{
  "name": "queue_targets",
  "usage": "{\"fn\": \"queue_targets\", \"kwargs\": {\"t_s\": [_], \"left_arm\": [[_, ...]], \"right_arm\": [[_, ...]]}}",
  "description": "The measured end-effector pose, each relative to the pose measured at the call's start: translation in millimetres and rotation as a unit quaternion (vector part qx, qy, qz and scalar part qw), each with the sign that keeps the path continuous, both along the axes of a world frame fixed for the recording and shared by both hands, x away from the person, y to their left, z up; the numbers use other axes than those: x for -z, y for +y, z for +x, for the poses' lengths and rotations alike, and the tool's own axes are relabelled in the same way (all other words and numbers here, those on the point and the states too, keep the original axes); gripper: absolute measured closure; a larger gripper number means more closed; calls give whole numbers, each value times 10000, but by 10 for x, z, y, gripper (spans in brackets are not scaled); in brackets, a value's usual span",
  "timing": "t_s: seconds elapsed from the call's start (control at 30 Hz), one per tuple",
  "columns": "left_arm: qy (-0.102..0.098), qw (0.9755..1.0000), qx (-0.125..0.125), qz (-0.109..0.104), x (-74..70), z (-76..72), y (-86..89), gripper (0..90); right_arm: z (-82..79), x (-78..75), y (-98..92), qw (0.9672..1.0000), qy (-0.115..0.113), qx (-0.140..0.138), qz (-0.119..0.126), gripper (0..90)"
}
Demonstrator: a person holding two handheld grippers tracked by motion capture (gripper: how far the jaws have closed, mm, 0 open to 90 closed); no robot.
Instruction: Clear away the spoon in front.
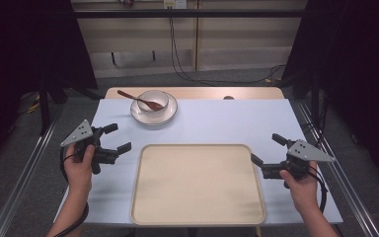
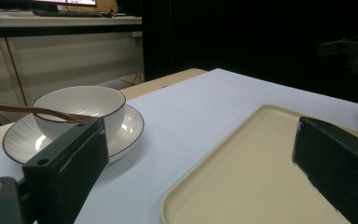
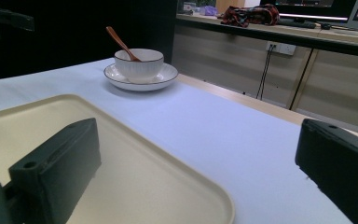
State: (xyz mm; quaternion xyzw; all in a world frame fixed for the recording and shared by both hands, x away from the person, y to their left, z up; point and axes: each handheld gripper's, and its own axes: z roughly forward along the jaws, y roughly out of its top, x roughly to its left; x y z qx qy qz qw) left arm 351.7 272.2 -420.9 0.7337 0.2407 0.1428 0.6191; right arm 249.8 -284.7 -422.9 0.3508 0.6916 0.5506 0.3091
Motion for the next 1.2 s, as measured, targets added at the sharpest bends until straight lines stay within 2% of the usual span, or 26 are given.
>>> {"fn": "queue_targets", "kwargs": {"t_s": [0.1, 0.17, 0.2, 0.27, 0.37, 0.47, 0.5, 0.57, 0.6, 0.67, 0.7, 0.77, 0.8, 0.83, 0.9, 0.93, 0.97, 1.0, 1.13, 1.2], "left_arm": [[-25, 10000, -90, 18, 11, -1, -4, 36], [24, 10000, -64, -1, 19, 0, -6, 36], [44, 10000, -28, 64, 18, 5, -1, 36], [27, 9999, -144, 78, 28, 10, -4, 35], [44, 9998, -163, 82, 33, 21, 1, 34], [207, 9994, -264, 89, 68, 52, 1, 34], [212, 9993, -282, 152, 74, 61, 4, 33], [191, 9993, -291, 133, 85, 72, 0, 33], [197, 9992, -261, 231, 84, 82, 6, 34], [189, 9992, -326, 153, 93, 102, -14, 34], [206, 9988, -379, 240, 85, 108, -10, 34], [200, 9984, -482, 205, 90, 140, -20, 33], [164, 9987, -421, 244, 92, 160, -14, 32], [169, 9983, -472, 284, 92, 171, -17, 32], [166, 9980, -559, 258, 97, 193, -27, 32], [228, 9981, -534, 188, 100, 205, -34, 32], [208, 9982, -505, 227, 98, 227, -27, 32], [185, 9979, -584, 227, 104, 238, -37, 32], [258, 9975, -637, 153, 133, 306, -60, 31], [251, 9968, -739, 190, 140, 343, -53, 31]], "right_arm": [[2, -5, 9, 10000, -36, -9, 33, 0], [3, -1, 4, 10000, -23, 3, 19, 0], [7, 1, 5, 10000, 6, -15, 59, 0], [6, 8, 13, 10000, 30, -11, 63, 0], [9, 10, 15, 10000, 19, -78, 26, 0], [-2, 17, 42, 9999, 45, -109, 43, 0], [-3, 19, 44, 9999, 45, -147, 23, 0], [-6, 25, 61, 9999, 59, -151, 13, 0], [-10, 30, 69, 9999, 67, -151, -9, 0], [-15, 37, 85, 9997, 91, -217, -29, 2], [-15, 37, 85, 9997, 91, -217, -29, 2], [-29, 39, 115, 9996, 57, -254, -60, 4], [-30, 40, 120, 9996, 64, -270, -37, 4], [-34, 42, 122, 9996, 82, -271, -42, 4], [-41, 47, 127, 9996, 98, -279, -40, 4], [-45, 48, 128, 9995, 98, -289, -41, 4], [-51, 47, 129, 9996, 91, -281, -37, 4], [-55, 46, 129, 9995, 85, -318, -38, 4], [-81, 46, 131, 9995, 94, -301, -76, 4], [-88, 47, 130, 9994, 71, -322, -78, 4]]}}
